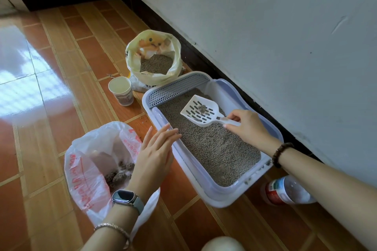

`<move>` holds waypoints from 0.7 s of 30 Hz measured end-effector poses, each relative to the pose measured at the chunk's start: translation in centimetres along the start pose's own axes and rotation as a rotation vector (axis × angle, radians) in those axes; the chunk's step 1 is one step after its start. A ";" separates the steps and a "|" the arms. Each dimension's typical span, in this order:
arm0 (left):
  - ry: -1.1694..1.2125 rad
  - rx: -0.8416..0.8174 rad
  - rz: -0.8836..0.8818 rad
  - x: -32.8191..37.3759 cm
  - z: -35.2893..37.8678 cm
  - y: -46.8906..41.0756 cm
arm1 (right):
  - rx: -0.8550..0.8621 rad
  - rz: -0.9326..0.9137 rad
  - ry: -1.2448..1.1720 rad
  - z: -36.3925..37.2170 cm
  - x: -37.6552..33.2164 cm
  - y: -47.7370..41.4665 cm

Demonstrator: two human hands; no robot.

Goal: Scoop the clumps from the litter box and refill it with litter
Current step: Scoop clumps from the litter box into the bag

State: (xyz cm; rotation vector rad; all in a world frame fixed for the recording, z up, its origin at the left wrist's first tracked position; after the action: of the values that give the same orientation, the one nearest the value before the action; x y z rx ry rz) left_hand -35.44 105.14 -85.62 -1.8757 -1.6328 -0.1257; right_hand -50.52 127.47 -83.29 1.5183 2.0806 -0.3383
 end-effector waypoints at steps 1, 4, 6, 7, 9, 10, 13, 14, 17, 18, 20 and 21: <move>-0.001 -0.001 0.003 0.0 0.0 0.0 | 0.000 -0.002 0.000 0.0 0.1 0.0; -0.001 -0.001 0.001 0.0 0.0 0.0 | 0.032 0.012 0.002 -0.2 0.3 -0.1; -0.003 -0.002 0.002 0.0 0.0 0.0 | 0.038 0.014 0.001 -0.4 0.3 -0.1; -0.003 -0.001 0.003 0.0 0.0 0.0 | 0.040 0.016 0.003 -0.5 0.3 -0.1; -0.006 0.000 0.001 0.0 0.0 0.0 | 0.053 0.019 0.005 -1.1 0.1 -0.2; -0.007 0.000 0.001 0.0 0.0 0.1 | 0.064 0.015 0.005 -1.6 0.0 -0.4; -0.014 0.003 0.008 -0.1 0.0 0.0 | 0.093 0.001 0.023 -3.3 -0.4 -1.2; -0.018 0.004 0.010 -0.1 0.0 0.0 | 0.108 -0.006 0.034 -4.0 -0.6 -1.4; -0.040 -0.008 0.019 0.0 -0.1 0.1 | 0.148 -0.036 0.047 -5.9 -1.6 -1.7; -0.057 -0.019 0.022 0.1 -0.1 0.2 | 0.153 -0.048 0.044 -6.3 -2.1 -1.6; -0.102 -0.058 0.035 0.2 -0.1 0.2 | 0.150 -0.078 0.035 -6.6 -3.2 -1.5; -0.130 -0.080 0.045 0.3 -0.1 0.4 | 0.143 -0.094 0.030 -6.6 -3.9 -1.4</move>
State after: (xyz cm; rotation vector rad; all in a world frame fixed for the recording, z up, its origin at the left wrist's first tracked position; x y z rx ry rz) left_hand -35.02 105.31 -85.56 -2.0169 -1.6926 -0.0508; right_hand -52.72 127.14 -75.83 1.5173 2.1968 -0.5123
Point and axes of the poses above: each hand's wrist, its own y-axis away from the middle knuckle, its own z-axis out of the palm, x = y × z, the point moved 5 cm from there along -y, towards the middle knuckle, and after that the axes turned 1 degree about y, right-handed, at the moved point
